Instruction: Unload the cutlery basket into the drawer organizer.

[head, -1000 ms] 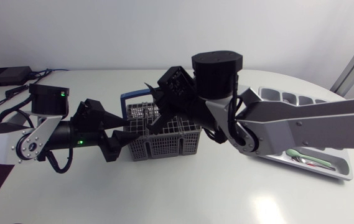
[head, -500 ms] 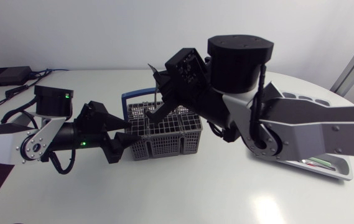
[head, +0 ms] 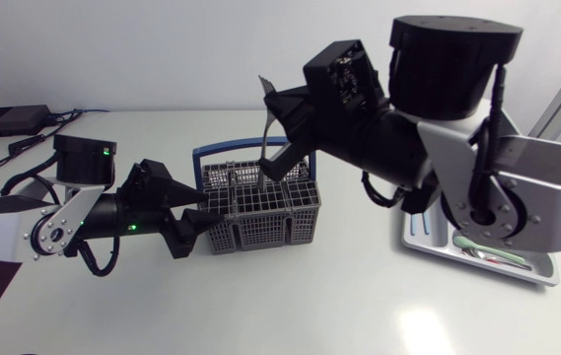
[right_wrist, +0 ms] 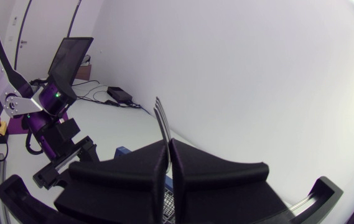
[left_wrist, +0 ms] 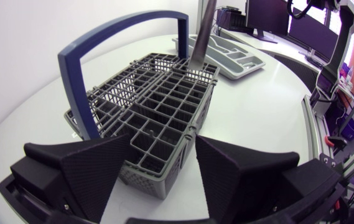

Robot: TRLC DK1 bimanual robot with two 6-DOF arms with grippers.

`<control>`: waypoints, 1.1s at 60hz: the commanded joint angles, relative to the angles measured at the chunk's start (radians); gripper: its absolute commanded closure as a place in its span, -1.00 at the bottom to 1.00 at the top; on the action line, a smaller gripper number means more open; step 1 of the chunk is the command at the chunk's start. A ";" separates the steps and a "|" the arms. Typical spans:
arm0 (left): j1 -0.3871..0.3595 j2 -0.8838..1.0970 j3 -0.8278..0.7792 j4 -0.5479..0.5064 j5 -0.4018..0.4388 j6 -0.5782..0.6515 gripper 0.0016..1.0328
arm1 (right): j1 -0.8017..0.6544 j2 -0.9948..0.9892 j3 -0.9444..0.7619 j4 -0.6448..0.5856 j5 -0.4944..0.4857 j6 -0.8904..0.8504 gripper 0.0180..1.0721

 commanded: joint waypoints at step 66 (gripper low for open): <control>-0.062 -0.064 0.154 -0.283 0.536 -0.007 -0.79 | -0.133 -0.057 0.188 -0.337 -0.511 0.348 0.89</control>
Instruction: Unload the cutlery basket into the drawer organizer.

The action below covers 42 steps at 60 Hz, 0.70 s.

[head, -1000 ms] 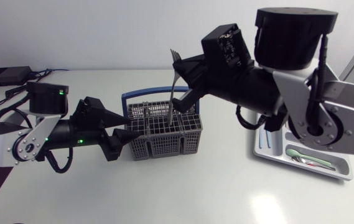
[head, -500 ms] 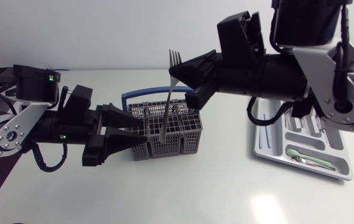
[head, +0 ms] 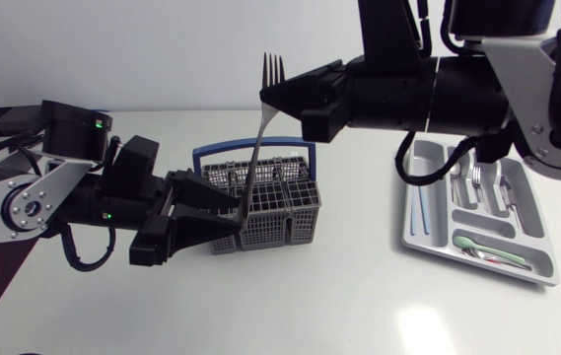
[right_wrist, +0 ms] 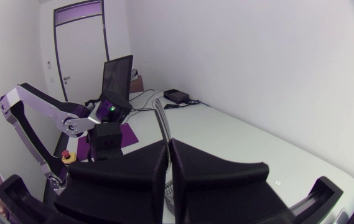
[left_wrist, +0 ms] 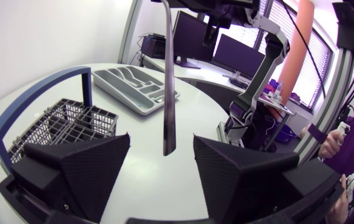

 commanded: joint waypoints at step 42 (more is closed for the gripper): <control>-0.026 0.073 0.098 -0.050 0.089 0.000 0.81 | -0.019 0.009 0.024 0.005 -0.052 0.059 0.89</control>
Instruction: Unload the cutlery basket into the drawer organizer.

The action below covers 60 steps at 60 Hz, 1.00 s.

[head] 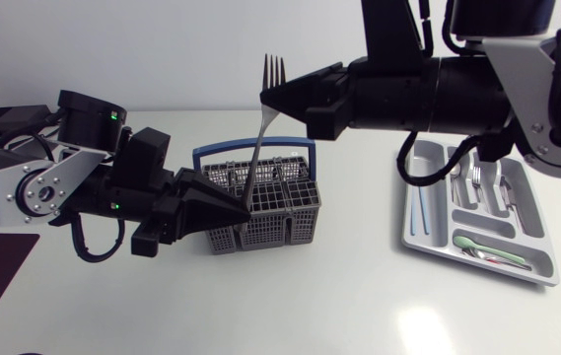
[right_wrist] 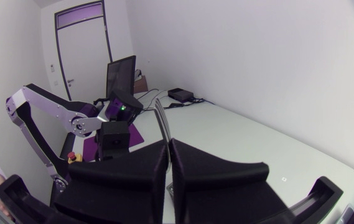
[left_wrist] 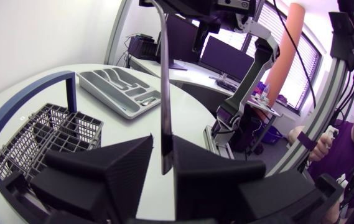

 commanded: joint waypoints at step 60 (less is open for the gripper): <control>-0.065 -0.103 -0.031 0.101 -0.267 -0.122 0.89 | -0.037 -0.055 -0.011 0.016 0.108 0.036 -0.63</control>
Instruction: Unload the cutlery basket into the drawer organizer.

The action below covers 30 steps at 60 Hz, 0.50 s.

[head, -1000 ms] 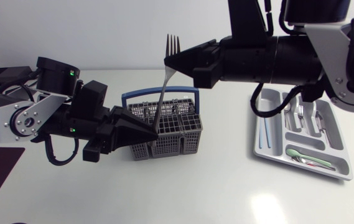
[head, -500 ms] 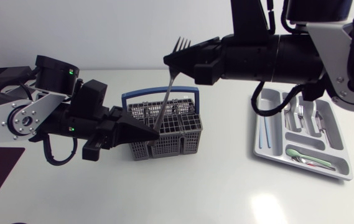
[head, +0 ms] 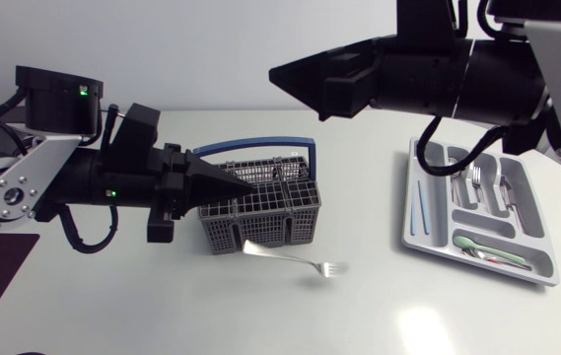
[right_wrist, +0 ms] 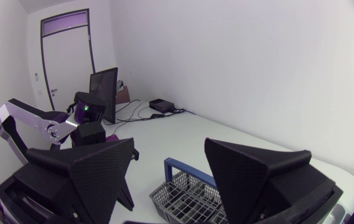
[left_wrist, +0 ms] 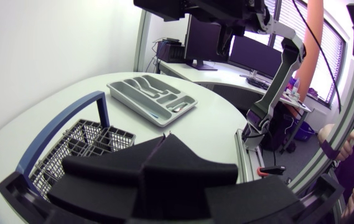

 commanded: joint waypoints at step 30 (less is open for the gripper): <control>-0.147 0.035 -0.076 -0.168 -0.289 0.314 0.74 | -0.023 -0.019 -0.029 -0.066 -0.012 -0.034 -0.63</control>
